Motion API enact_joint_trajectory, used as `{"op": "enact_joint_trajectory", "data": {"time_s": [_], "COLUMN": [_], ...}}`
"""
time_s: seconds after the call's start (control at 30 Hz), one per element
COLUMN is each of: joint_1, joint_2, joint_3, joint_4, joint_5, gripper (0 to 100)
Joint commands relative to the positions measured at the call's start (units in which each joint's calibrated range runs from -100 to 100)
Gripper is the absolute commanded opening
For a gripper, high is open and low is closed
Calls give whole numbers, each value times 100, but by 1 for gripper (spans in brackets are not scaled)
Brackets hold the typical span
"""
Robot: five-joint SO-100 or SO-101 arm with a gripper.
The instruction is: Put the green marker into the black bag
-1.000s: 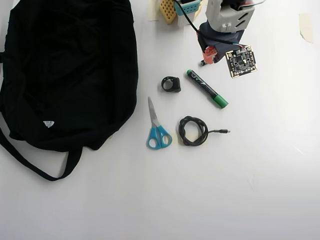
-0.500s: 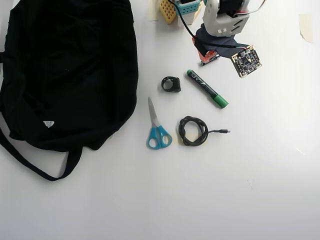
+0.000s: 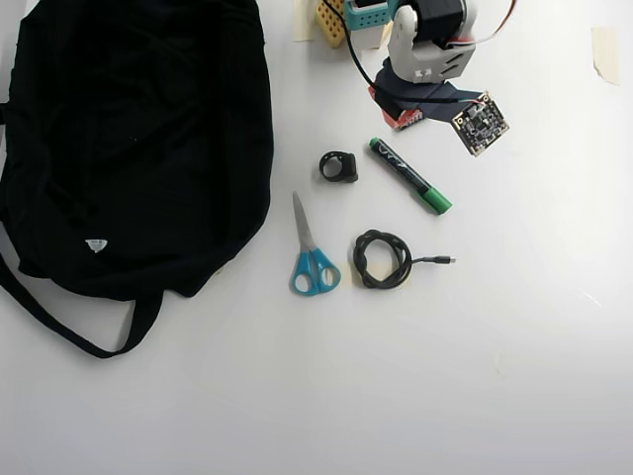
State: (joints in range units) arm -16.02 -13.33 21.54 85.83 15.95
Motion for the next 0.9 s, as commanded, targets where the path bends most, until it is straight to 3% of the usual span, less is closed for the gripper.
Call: {"op": "enact_joint_trajectory", "data": {"time_s": [0.0,0.33,0.53,0.87], "joint_1": [16,-51,-126,-178], "joint_2": [-128,-128,-120,187], "joint_3": [101,865,919,910], "joint_4": [-289,-1400,-1443,-1761], "joint_5": [10,31,31,-16], "gripper": [2,5,16,17]}}
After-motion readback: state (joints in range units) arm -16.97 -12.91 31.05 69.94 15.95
